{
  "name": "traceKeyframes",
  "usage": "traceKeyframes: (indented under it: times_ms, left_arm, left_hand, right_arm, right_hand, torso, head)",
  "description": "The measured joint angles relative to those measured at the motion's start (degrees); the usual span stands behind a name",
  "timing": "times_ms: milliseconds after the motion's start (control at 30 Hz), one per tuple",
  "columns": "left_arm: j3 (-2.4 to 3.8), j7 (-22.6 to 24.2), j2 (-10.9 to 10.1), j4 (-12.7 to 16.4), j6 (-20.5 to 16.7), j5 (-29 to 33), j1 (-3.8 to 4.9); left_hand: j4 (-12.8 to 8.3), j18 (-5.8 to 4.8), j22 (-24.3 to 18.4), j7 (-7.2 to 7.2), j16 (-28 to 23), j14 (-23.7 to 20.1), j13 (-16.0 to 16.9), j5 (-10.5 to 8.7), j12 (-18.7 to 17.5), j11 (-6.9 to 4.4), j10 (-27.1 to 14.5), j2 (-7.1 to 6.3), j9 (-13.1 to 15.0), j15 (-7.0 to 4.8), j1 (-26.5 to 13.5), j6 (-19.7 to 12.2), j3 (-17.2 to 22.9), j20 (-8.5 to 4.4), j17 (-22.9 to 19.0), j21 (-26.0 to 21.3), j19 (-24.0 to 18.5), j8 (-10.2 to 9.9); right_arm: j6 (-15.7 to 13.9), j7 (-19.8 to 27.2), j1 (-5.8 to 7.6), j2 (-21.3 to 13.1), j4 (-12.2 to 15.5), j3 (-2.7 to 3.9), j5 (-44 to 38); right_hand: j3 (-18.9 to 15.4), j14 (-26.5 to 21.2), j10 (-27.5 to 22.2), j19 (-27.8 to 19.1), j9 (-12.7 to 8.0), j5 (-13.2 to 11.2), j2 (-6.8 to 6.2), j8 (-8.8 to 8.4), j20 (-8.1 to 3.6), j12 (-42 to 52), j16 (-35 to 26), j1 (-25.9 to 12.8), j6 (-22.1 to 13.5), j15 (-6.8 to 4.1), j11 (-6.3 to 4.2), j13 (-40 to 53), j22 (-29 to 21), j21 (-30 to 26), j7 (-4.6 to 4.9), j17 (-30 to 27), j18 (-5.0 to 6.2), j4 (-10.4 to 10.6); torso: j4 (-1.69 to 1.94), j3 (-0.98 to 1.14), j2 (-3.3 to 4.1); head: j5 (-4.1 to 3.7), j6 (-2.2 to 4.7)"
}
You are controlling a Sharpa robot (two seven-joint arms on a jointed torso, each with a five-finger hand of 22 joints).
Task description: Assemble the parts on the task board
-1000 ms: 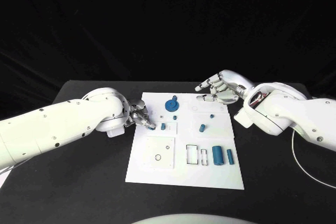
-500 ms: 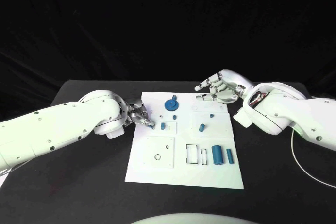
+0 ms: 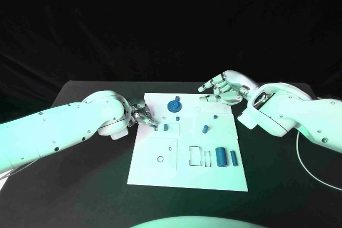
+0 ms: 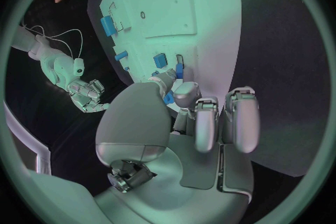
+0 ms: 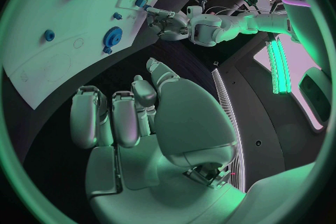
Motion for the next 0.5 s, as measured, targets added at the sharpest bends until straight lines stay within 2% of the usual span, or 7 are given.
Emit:
traceKeyframes:
  times_ms: [400,500]
  left_arm:
    - [-0.01,-0.45,0.46,-0.47,1.06,-0.01,-0.06]
    - [-0.01,-0.6,0.48,-0.48,1.56,-0.01,-0.06]
  left_hand:
    - [0.21,0.0,0.0,0.01,0.0,0.0,0.05,0.0,0.0,0.01,-0.01,-0.08,-0.07,0.0,-0.08,0.02,0.42,0.0,-0.01,0.0,0.0,-0.01]
    - [-0.28,0.0,-0.01,0.01,0.0,0.0,0.05,-0.01,0.0,0.01,-0.01,-0.5,-0.07,0.0,-0.5,0.02,0.91,0.0,-0.01,0.0,0.0,0.24]
  right_arm:
    - [0.03,0.0,0.0,0.0,0.0,0.0,0.0]
    - [0.03,0.0,0.0,-0.01,0.01,0.0,0.0]
  right_hand:
    - [0.0,0.0,0.0,0.0,0.0,0.0,0.0,0.0,0.0,0.0,0.0,0.0,0.0,0.0,0.0,0.0,0.0,0.0,0.0,0.0,0.0,0.0]
    - [0.0,0.0,0.0,0.0,0.0,0.0,0.0,0.0,0.0,0.0,0.0,0.0,0.0,0.0,0.0,0.0,0.0,0.0,0.0,0.0,0.0,0.0]
  torso:
    - [0.0,0.02,-0.02]
    - [0.03,0.03,-0.04]
  head:
    - [-0.13,-0.16]
    - [-0.15,-0.18]
